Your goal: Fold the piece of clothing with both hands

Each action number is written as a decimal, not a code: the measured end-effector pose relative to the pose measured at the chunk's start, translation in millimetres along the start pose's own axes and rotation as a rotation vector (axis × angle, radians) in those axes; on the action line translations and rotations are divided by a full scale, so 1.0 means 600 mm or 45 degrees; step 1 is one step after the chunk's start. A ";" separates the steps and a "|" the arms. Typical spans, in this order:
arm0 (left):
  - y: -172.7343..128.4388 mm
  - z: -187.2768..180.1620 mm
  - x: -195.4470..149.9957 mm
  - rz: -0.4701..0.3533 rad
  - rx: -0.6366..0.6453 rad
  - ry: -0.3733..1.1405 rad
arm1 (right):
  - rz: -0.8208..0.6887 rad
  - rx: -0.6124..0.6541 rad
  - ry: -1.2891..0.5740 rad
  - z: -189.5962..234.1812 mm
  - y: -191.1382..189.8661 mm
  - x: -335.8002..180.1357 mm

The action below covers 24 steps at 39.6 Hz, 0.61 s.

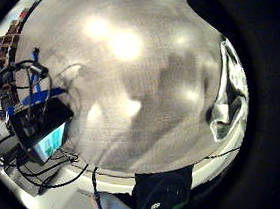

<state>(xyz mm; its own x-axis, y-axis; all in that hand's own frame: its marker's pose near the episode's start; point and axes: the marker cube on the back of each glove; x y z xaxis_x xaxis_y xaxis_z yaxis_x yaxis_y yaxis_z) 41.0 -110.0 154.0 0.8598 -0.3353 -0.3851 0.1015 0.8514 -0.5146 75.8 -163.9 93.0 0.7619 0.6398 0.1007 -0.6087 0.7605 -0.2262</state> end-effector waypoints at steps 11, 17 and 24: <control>0.035 -0.066 -0.034 -0.051 0.135 -0.020 | -0.360 -0.066 -0.070 0.021 0.083 -0.325; 0.014 -0.091 -0.078 -0.092 0.236 -0.035 | -0.509 -0.292 -0.162 0.090 0.180 -0.461; -0.018 -0.111 -0.127 0.023 0.324 0.159 | -0.679 -0.502 -0.364 0.133 0.249 -0.542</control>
<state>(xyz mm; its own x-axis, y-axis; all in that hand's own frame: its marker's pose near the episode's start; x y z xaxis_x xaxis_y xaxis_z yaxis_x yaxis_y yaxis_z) -59.1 -120.5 138.1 0.7959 -0.3528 -0.4921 0.2228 0.9263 -0.3038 -280.4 -249.3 103.7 0.8124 0.2379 0.5323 -0.0040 0.9152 -0.4029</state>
